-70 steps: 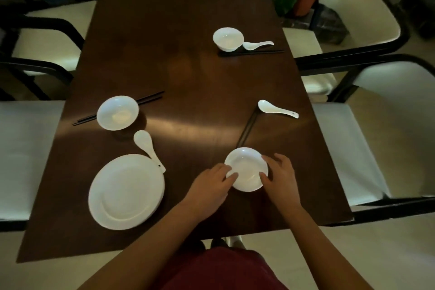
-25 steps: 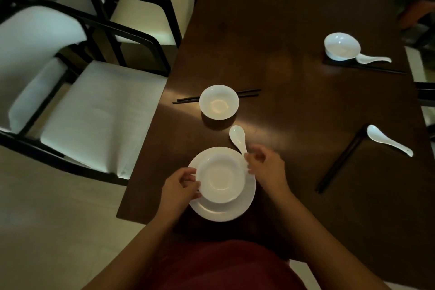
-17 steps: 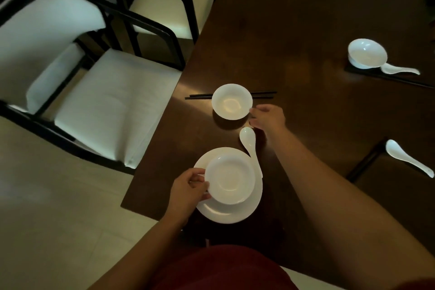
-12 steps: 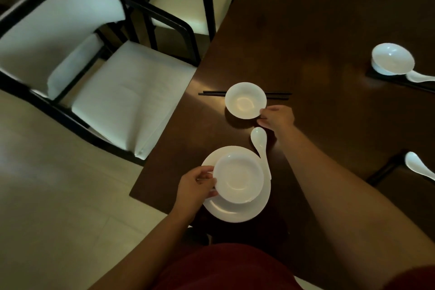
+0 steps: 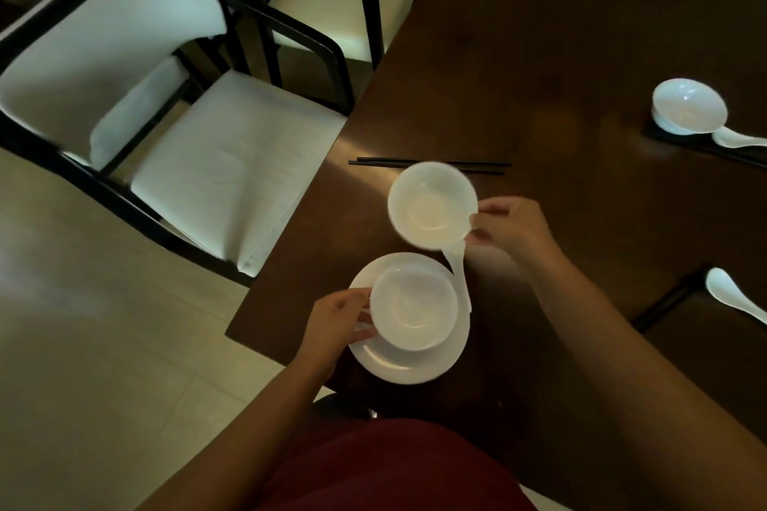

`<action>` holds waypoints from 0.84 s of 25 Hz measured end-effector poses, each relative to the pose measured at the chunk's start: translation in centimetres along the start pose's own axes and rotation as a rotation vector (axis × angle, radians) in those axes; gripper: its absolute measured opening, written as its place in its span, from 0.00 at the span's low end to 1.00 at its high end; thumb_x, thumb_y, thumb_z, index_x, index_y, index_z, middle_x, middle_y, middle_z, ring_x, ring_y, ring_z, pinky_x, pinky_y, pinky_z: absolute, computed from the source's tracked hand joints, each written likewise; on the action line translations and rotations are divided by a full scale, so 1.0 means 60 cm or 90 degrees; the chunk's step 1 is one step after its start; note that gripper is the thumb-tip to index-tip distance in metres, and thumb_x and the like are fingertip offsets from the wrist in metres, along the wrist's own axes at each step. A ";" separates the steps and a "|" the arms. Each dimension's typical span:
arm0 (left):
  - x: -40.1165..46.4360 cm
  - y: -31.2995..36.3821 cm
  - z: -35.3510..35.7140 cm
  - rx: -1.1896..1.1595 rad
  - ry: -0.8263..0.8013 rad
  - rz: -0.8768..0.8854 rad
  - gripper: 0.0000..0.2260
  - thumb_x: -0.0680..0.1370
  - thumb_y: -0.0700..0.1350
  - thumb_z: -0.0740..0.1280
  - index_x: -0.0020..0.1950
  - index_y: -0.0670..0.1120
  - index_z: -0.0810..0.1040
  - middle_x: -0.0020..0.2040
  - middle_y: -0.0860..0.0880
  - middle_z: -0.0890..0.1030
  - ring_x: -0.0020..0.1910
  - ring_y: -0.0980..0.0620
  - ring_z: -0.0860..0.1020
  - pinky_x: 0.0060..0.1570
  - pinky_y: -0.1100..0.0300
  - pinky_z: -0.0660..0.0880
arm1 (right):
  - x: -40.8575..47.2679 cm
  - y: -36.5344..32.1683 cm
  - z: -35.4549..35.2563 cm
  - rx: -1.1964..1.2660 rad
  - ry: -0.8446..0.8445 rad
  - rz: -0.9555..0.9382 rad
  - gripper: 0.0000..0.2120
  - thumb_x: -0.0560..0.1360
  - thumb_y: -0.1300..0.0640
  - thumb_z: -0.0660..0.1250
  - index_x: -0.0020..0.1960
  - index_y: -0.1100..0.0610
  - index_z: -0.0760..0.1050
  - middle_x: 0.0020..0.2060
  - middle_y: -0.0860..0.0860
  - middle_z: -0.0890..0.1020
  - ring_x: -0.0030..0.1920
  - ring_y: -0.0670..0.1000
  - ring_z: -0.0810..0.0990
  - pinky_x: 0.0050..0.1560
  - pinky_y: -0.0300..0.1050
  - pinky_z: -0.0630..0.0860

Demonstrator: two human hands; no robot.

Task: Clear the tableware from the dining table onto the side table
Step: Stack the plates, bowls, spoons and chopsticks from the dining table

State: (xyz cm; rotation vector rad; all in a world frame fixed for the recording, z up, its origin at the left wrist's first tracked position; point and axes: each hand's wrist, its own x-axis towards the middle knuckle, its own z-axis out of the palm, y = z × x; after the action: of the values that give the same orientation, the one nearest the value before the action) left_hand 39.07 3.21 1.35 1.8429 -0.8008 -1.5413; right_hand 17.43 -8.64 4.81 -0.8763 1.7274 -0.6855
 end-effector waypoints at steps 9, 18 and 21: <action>0.002 0.005 0.007 0.037 0.039 0.046 0.11 0.72 0.40 0.71 0.55 0.42 0.80 0.43 0.51 0.80 0.41 0.55 0.79 0.30 0.68 0.77 | -0.100 0.090 0.000 -0.151 -0.137 0.016 0.05 0.71 0.66 0.68 0.45 0.58 0.78 0.37 0.57 0.83 0.35 0.55 0.84 0.48 0.53 0.82; 0.000 0.001 0.003 0.179 0.047 0.128 0.13 0.74 0.38 0.68 0.58 0.42 0.79 0.45 0.47 0.81 0.41 0.55 0.79 0.39 0.64 0.79 | -0.105 0.122 -0.003 -0.183 -0.087 -0.030 0.08 0.70 0.58 0.72 0.48 0.58 0.79 0.38 0.52 0.81 0.38 0.52 0.83 0.46 0.50 0.82; 0.006 0.041 0.006 0.381 0.077 0.308 0.15 0.75 0.46 0.67 0.61 0.48 0.76 0.48 0.54 0.78 0.44 0.58 0.76 0.45 0.69 0.72 | -0.101 0.108 -0.033 -0.271 -0.040 -0.139 0.07 0.71 0.53 0.70 0.48 0.54 0.79 0.40 0.47 0.80 0.40 0.45 0.78 0.45 0.44 0.77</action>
State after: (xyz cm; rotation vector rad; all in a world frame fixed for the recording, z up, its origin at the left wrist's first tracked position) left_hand 38.61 1.35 2.94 1.9069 -1.6352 -0.9291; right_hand 15.28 0.07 3.52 -1.3814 1.7665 -0.4268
